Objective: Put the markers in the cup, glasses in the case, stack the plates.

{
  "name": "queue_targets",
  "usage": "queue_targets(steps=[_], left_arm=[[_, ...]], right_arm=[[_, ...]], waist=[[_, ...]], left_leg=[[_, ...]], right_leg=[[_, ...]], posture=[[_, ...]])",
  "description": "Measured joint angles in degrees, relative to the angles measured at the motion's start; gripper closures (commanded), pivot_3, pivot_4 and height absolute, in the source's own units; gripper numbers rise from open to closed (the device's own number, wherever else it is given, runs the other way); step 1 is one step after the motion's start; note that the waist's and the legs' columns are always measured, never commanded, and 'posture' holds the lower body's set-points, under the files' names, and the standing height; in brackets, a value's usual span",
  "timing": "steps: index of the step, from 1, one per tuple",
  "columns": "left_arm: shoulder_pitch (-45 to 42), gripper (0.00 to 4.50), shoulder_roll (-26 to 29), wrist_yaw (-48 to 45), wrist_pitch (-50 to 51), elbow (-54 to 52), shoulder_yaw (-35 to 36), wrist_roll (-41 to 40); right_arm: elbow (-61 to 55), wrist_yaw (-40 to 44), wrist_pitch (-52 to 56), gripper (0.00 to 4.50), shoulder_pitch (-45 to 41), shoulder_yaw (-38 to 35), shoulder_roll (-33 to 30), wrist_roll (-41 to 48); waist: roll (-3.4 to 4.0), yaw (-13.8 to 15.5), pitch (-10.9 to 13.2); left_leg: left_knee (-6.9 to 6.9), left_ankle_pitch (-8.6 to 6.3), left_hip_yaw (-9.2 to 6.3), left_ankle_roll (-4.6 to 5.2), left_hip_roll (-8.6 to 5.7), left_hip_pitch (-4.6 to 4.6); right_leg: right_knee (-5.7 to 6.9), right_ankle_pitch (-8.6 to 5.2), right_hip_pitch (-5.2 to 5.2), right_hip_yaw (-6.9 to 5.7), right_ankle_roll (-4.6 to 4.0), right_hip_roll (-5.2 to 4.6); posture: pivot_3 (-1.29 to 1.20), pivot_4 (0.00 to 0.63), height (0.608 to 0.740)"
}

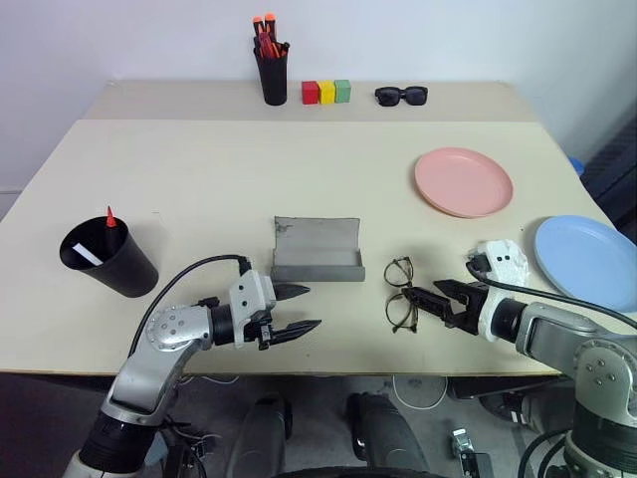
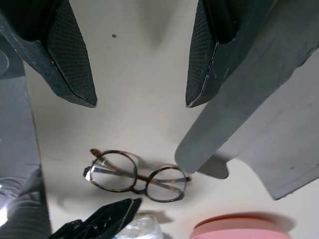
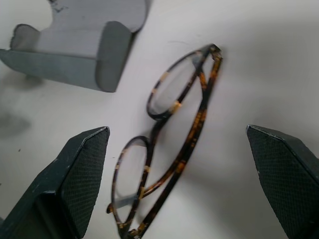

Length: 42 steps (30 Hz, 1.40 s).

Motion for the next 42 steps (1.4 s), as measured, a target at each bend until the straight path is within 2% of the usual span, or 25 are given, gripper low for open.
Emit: queue_targets(steps=[4,5,6,8,13,18,22,25,30,33,37,42], left_arm=[[0.25,1.64,0.57,1.49,-0.04,-0.19,0.40,-0.22],[0.30,1.60,0.57,1.70,-0.04,-0.19,0.39,-0.24],[0.30,1.60,0.59,2.01,-0.04,-0.19,0.39,-0.27],[0.30,1.60,0.61,2.48,-0.06,-0.19,0.38,-0.30],[0.28,1.60,0.61,3.28,-0.20,-0.11,0.34,-0.29],[0.24,1.60,0.83,3.63,-0.33,0.47,0.30,-0.28],[0.17,1.60,0.70,4.55,-0.33,1.17,0.36,-0.28],[0.04,1.60,0.28,6.11,-0.30,1.79,0.78,-0.31],[0.14,1.60,-0.97,10.07,-0.94,2.27,2.68,-0.17],[0.66,1.60,-1.13,11.95,-1.46,2.51,3.43,-0.08],[2.70,1.60,-1.53,14.10,-1.30,1.57,4.75,-0.35],[6.15,1.60,-1.54,16.81,-0.27,-1.42,6.62,-0.48]], right_arm=[[1.55,-0.91,0.20,0.00,-1.05,0.88,0.88,0.00],[2.00,-1.08,0.27,0.54,-1.30,1.06,1.15,0.00],[2.39,-1.40,0.32,0.85,-1.55,1.21,1.48,0.00],[2.75,-1.92,0.43,1.79,-2.17,1.88,1.84,-0.01],[3.03,-2.49,0.56,4.45,-2.62,2.86,2.42,0.15],[2.65,-2.18,0.70,4.49,-2.79,2.89,1.60,1.14],[0.53,-0.91,-0.88,4.49,-2.78,5.76,-4.80,0.29],[-0.64,1.19,-5.06,4.49,-5.22,10.39,-10.66,-2.03],[-1.00,8.48,-18.52,4.49,-19.14,23.75,-16.87,-9.22],[3.00,13.79,-28.41,4.49,-27.05,34.21,-16.52,-15.86],[14.40,19.40,-39.55,4.49,-35.39,45.78,-12.20,-25.46],[24.45,24.67,-47.37,4.49,-37.92,51.57,-6.57,-31.52]], waist=[[0.03,-0.06,-0.02],[0.03,-0.07,-0.02],[0.03,-0.07,-0.02],[0.03,-0.09,-0.02],[0.03,-0.08,-0.02],[0.04,-0.07,-0.02],[0.04,-0.02,-0.02],[0.06,-0.19,-0.01],[0.11,-0.54,0.01],[0.10,-0.38,0.01],[0.08,-0.31,0.02],[0.07,-0.11,0.01]], left_leg=[[-0.01,0.00,0.02,0.00,-0.01,0.00],[-0.01,0.00,0.02,0.00,-0.01,0.00],[-0.01,0.00,0.02,0.00,-0.01,0.00],[-0.01,0.00,0.02,0.00,-0.01,0.00],[-0.02,0.00,0.02,0.00,-0.01,-0.01],[-0.02,0.00,0.02,0.00,0.00,-0.01],[-0.02,0.00,0.04,0.00,0.00,-0.02],[-0.04,-0.01,0.08,0.00,0.01,-0.02],[-0.16,-0.01,0.15,0.00,0.07,-0.06],[-0.18,-0.01,0.17,0.00,0.05,-0.09],[-0.14,0.00,0.20,0.00,0.04,-0.11],[-0.14,0.00,0.17,0.00,0.04,-0.12]], right_leg=[[0.00,0.00,0.00,0.00,-0.01,0.02],[0.00,0.00,0.00,0.00,-0.01,0.02],[0.00,0.00,-0.01,0.00,-0.01,0.02],[0.00,0.00,-0.01,0.00,-0.01,0.02],[-0.02,-0.01,-0.01,0.00,-0.01,0.02],[-0.02,-0.01,-0.01,0.00,-0.01,0.01],[-0.08,-0.01,-0.02,0.00,-0.01,-0.03],[-0.08,-0.02,-0.06,0.00,0.00,-0.02],[-0.04,-0.01,-0.26,0.02,-0.08,0.11],[-0.05,0.00,-0.29,0.02,-0.10,0.09],[-0.05,0.02,-0.29,0.03,-0.10,0.01],[-0.03,0.02,-0.30,0.03,-0.10,-0.01]], posture=[[0.00,0.150,0.740],[0.00,0.150,0.740],[0.00,0.150,0.740],[0.00,0.150,0.740],[0.00,0.150,0.740],[0.00,0.150,0.740],[0.00,0.150,0.740],[0.00,0.150,0.740],[0.00,0.150,0.740],[0.00,0.150,0.740],[0.00,0.150,0.740],[0.00,0.150,0.740]])
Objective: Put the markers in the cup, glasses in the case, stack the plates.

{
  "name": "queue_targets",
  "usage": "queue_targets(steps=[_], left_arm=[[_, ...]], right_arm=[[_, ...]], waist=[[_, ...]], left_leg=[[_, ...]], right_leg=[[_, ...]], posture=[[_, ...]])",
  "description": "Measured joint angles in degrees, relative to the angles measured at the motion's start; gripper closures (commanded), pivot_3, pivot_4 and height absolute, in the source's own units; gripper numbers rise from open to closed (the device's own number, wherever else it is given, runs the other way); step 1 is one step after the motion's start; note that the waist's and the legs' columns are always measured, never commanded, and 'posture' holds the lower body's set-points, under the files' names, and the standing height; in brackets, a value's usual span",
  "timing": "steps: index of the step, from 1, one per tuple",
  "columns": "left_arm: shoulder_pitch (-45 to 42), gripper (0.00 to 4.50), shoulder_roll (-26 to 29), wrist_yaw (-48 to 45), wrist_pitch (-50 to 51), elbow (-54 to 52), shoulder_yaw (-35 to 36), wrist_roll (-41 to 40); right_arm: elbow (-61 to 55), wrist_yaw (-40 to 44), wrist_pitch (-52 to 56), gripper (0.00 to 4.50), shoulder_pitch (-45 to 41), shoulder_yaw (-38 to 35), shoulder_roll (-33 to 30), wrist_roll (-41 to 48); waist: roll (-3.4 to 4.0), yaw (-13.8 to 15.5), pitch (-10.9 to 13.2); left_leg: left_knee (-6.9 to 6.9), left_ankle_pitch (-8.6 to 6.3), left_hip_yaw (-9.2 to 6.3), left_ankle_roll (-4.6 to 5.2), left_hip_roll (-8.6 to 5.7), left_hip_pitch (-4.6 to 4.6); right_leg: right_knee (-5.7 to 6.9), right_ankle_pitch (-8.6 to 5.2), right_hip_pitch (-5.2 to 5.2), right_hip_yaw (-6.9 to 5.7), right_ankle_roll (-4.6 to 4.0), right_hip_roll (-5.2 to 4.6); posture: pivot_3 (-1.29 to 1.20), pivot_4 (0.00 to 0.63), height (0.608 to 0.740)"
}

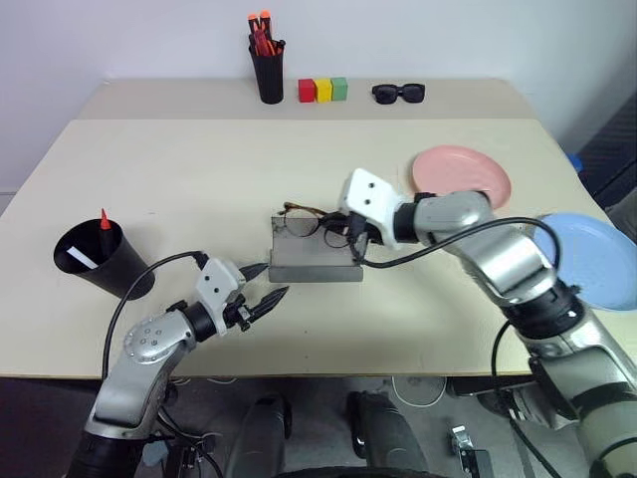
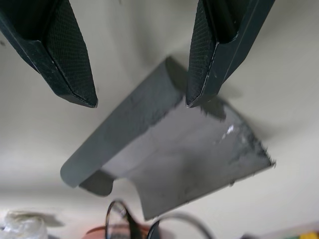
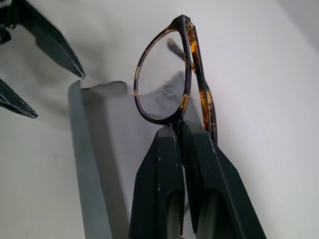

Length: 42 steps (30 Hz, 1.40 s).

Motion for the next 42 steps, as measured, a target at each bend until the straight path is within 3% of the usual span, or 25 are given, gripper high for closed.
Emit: queue_targets(steps=[11,14,18,19,21,26,34,42], left_arm=[[2.45,1.60,0.80,2.18,2.55,-4.15,3.19,-0.40],[2.38,1.60,0.81,2.22,3.14,-4.17,3.33,-1.34],[1.10,1.60,0.74,2.48,3.78,-3.89,3.36,-1.67],[0.27,1.60,0.57,2.69,4.13,-3.69,3.46,-2.19],[-2.80,2.15,-0.32,3.57,5.92,-2.78,4.03,-3.86],[-14.59,4.48,-2.22,6.46,11.31,2.06,3.40,-4.92],[-46.91,4.48,-7.59,12.73,32.30,23.49,-2.67,-3.44],[-63.23,4.48,-13.72,10.98,40.15,48.39,-5.84,-1.67]], right_arm=[[4.34,5.34,-0.78,4.49,2.67,0.92,0.85,-4.01],[3.83,6.79,0.12,3.50,3.29,0.49,0.87,-3.92],[3.83,6.10,0.35,1.57,3.51,-1.40,1.91,-3.95],[3.74,5.70,0.27,1.57,3.54,-2.16,2.17,-3.95],[2.28,4.97,0.09,1.51,3.88,-4.24,2.32,-3.87],[-4.17,3.93,0.05,1.51,7.63,-8.46,1.69,-3.06],[-18.87,1.17,5.13,1.51,21.45,-14.19,-2.42,-1.10],[-29.73,-3.03,10.57,1.51,32.90,-20.26,-5.36,0.46]], waist=[[0.01,-0.05,0.00],[0.00,-0.07,0.00],[0.00,-0.05,0.00],[0.00,0.00,0.00],[0.00,0.22,0.00],[-0.04,0.41,-0.02],[-0.16,0.18,0.04],[-0.15,-0.36,0.06]], left_leg=[[0.01,0.00,0.00,0.00,-0.01,0.01],[0.01,0.00,-0.01,0.00,-0.01,0.01],[0.01,0.00,-0.01,0.00,-0.02,0.01],[0.02,0.00,-0.01,-0.01,-0.02,0.01],[0.03,0.00,-0.03,-0.01,-0.04,0.00],[0.07,0.01,-0.14,-0.01,-0.10,0.01],[0.12,0.00,-0.31,0.00,-0.22,0.01],[0.01,0.00,-0.30,0.00,-0.20,0.06]], right_leg=[[0.05,0.00,-0.02,-0.01,-0.02,0.00],[0.05,0.00,-0.02,-0.01,-0.02,0.00],[0.06,0.00,-0.02,-0.01,-0.02,0.01],[0.06,0.00,-0.02,-0.01,-0.02,0.01],[0.06,0.01,-0.01,-0.02,0.00,0.00],[0.07,0.12,0.07,-0.09,0.21,0.04],[0.07,0.09,0.21,-0.17,0.40,0.04],[0.14,0.06,0.12,-0.14,0.43,0.11]], posture=[[0.00,0.150,0.740],[0.00,0.150,0.740],[0.00,0.150,0.740],[0.00,0.150,0.740],[0.00,0.150,0.740],[0.00,0.150,0.740],[0.00,0.150,0.740],[0.00,0.150,0.740]])
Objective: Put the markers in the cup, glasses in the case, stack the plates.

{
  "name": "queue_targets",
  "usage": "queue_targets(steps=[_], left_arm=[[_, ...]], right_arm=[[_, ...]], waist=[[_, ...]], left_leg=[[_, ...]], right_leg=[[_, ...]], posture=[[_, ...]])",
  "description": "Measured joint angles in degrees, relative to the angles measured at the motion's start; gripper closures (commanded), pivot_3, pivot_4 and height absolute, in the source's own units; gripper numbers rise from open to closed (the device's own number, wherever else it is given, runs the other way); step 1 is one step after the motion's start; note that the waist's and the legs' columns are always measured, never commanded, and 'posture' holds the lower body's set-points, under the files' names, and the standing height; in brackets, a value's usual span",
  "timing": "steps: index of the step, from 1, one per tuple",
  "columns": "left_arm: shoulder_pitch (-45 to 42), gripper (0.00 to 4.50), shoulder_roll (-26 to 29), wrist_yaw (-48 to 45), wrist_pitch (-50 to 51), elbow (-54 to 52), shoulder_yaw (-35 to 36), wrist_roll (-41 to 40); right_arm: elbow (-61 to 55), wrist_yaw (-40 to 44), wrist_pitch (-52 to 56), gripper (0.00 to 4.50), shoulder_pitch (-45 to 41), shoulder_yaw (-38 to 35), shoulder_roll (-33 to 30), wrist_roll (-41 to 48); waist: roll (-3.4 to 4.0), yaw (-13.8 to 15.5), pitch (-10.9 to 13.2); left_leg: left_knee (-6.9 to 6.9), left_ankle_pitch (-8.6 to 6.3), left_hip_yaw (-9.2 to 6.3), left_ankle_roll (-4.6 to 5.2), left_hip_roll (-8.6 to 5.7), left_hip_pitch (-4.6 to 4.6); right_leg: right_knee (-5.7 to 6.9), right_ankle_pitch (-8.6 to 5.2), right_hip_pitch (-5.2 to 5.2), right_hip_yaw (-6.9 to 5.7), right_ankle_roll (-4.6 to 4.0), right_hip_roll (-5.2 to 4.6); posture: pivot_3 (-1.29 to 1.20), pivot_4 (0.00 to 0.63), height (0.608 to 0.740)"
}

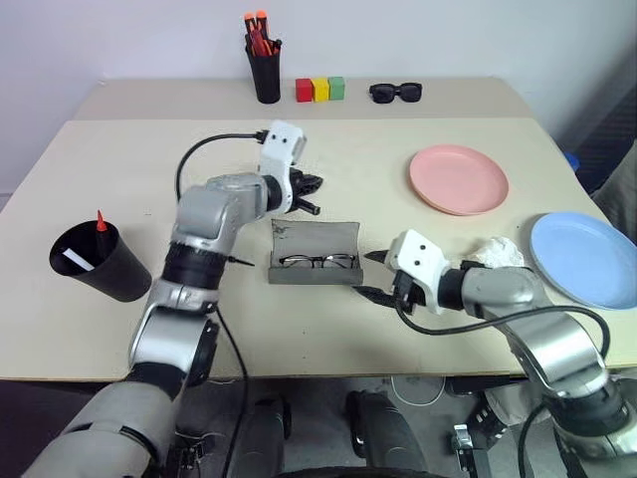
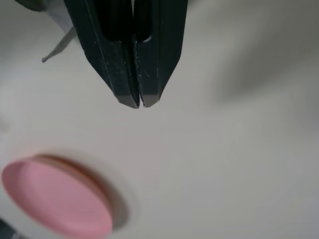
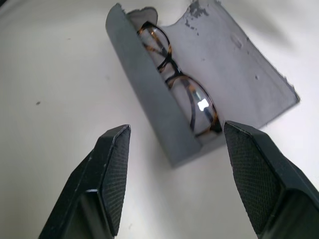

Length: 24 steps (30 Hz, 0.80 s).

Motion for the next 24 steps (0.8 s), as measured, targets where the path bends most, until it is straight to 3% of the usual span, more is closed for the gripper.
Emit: queue_targets(steps=[4,9,17,24], left_arm=[[-1.87,4.48,-0.53,-1.71,2.59,7.54,-0.47,0.46],[-1.37,4.48,0.13,-3.87,6.47,5.34,-0.57,0.39],[12.06,4.48,4.41,-5.65,9.37,-19.34,-2.08,-0.88],[27.04,4.48,11.47,-7.90,7.14,-40.36,-2.80,-2.90]], right_arm=[[-2.90,-2.41,2.38,1.51,2.58,-2.86,-0.08,0.46],[-4.31,-3.76,3.37,1.51,4.94,-4.08,-0.67,1.28],[0.09,-6.40,2.85,1.51,3.47,-4.75,-0.53,0.96],[4.12,-6.72,0.44,1.51,1.69,-5.82,0.05,1.65]], waist=[[-0.04,0.25,0.02],[-0.05,0.38,0.03],[-0.02,0.28,0.01],[-0.02,0.39,0.01]], left_leg=[[0.02,0.00,0.01,0.00,-0.01,-0.04],[0.02,0.00,0.01,-0.01,-0.02,-0.06],[0.00,0.02,0.02,-0.05,0.02,0.00],[0.02,0.03,0.04,-0.06,0.03,0.01]], right_leg=[[-0.03,0.00,0.00,0.01,0.00,-0.04],[-0.04,0.00,0.00,0.01,0.01,-0.08],[0.00,0.01,0.01,0.06,-0.02,-0.10],[-0.01,-0.09,0.03,0.07,-0.23,-0.10]], posture=[[0.00,0.150,0.740],[0.00,0.150,0.740],[0.00,0.150,0.740],[0.00,0.150,0.740]])
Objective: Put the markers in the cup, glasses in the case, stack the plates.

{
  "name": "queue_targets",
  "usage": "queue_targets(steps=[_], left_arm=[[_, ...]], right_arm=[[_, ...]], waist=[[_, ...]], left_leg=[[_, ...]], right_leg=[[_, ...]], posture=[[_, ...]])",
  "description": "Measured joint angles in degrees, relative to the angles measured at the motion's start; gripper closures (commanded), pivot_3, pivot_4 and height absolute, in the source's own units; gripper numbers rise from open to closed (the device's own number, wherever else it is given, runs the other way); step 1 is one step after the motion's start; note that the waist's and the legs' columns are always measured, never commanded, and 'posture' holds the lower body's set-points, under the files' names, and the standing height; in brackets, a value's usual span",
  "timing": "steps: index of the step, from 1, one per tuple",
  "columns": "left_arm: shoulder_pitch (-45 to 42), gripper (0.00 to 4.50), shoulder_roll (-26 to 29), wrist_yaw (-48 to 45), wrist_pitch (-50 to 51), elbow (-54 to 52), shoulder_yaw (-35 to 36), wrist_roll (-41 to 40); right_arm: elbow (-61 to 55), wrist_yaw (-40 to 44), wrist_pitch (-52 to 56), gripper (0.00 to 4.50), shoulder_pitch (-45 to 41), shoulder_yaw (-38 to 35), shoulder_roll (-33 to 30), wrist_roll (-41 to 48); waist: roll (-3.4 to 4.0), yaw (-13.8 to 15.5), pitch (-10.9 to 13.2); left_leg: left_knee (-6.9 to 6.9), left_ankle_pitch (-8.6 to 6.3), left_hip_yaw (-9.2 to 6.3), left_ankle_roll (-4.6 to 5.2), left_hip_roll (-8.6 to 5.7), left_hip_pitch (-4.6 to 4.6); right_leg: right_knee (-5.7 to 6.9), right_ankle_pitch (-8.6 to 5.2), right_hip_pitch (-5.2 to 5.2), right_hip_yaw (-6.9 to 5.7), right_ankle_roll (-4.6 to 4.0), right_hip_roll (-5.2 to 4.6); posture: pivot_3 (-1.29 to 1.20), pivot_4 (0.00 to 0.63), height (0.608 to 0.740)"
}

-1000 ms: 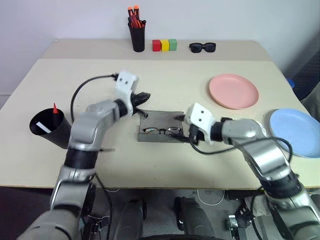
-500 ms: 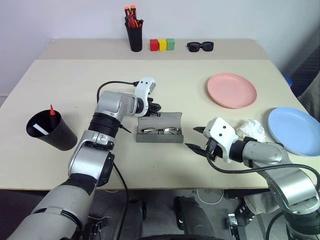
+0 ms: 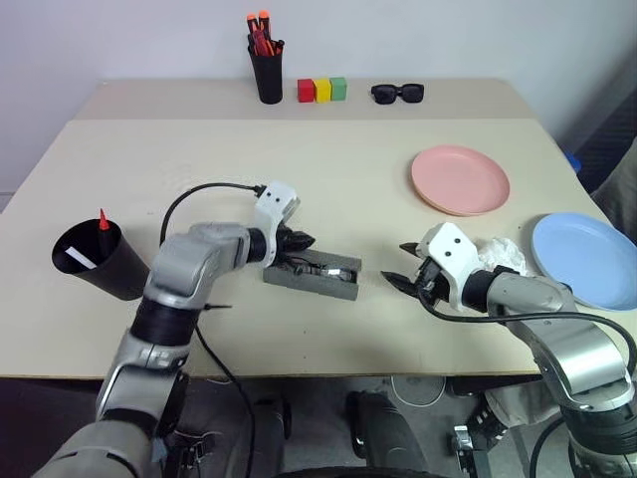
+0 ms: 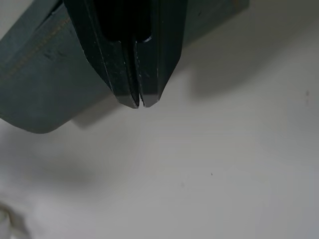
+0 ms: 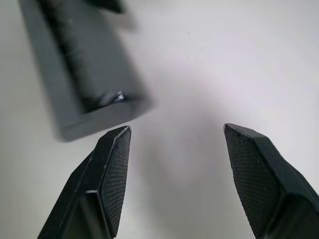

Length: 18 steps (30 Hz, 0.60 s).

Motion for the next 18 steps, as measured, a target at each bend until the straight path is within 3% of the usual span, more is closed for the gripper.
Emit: queue_targets(steps=[5,12,18], left_arm=[[8.20,4.48,4.31,-1.29,-5.99,-8.15,-1.04,0.21],[13.92,4.48,6.63,-1.20,-18.02,-10.34,-3.87,4.43],[17.07,4.48,2.69,-2.67,-26.42,-10.33,-3.95,3.40]], right_arm=[[4.67,-0.86,-0.75,1.51,-3.11,-2.75,2.39,1.87],[12.02,-3.87,-0.35,1.51,-7.81,-7.14,6.39,4.66],[31.83,-12.75,-9.94,1.51,-17.02,-2.35,5.48,-7.39]], waist=[[0.00,0.09,-0.01],[0.06,0.10,-0.04],[0.05,0.20,-0.04]], left_leg=[[0.02,0.00,0.02,0.00,0.00,0.02],[0.01,0.00,0.04,0.01,0.00,0.07],[0.07,0.00,0.14,0.00,-0.01,0.05]], right_leg=[[-0.03,-0.03,0.05,0.01,-0.05,-0.02],[-0.06,-0.03,0.13,0.02,-0.08,-0.03],[-0.08,0.00,0.11,0.05,-0.13,-0.04]], posture=[[0.00,0.150,0.740],[0.00,0.150,0.740],[0.00,0.150,0.740]])
